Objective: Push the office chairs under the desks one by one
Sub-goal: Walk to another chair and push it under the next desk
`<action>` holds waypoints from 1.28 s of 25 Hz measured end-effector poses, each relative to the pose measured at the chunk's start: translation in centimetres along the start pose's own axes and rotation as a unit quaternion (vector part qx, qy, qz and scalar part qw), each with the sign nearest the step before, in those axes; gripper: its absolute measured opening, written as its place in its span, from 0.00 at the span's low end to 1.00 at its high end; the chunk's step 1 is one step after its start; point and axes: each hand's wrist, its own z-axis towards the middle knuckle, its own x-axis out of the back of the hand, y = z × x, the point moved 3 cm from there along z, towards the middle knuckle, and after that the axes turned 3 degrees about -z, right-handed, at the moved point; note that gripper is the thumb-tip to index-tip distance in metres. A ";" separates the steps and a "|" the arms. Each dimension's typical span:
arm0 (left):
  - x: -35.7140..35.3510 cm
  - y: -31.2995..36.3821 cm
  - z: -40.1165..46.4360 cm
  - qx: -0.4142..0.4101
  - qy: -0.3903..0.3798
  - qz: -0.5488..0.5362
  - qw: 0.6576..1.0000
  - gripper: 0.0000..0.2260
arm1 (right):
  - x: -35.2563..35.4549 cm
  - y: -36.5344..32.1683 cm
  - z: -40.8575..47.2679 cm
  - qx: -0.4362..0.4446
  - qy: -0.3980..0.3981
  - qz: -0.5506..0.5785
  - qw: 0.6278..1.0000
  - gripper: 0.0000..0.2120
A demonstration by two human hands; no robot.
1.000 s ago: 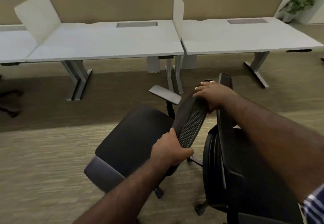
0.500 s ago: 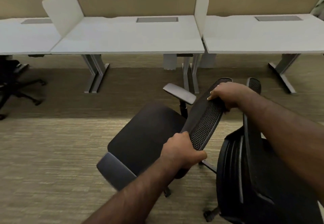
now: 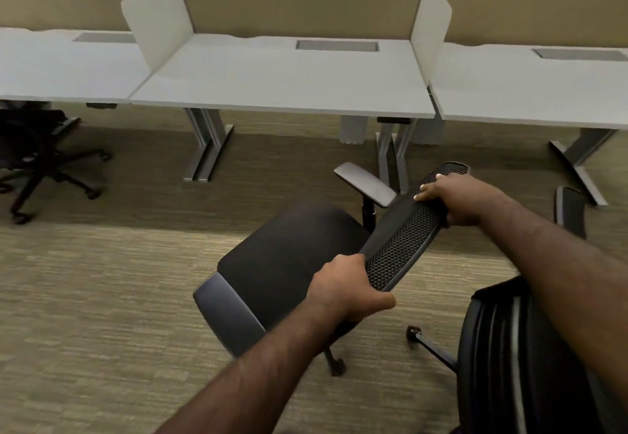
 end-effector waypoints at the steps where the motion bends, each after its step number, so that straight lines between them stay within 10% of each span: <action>1: 0.9 -1.0 0.3 -0.003 0.006 0.004 1.000 0.28 | 0.3 -0.7 1.0 -0.003 0.000 0.004 1.000 0.33; 16: 17.3 -12.9 5.7 0.005 0.002 0.050 0.999 0.27 | 6.0 -8.1 16.0 0.018 0.187 0.034 0.982 0.26; 32: 35.1 -27.2 12.5 0.100 -0.021 0.019 0.995 0.40 | 12.0 -16.0 35.8 0.123 0.232 0.058 0.963 0.48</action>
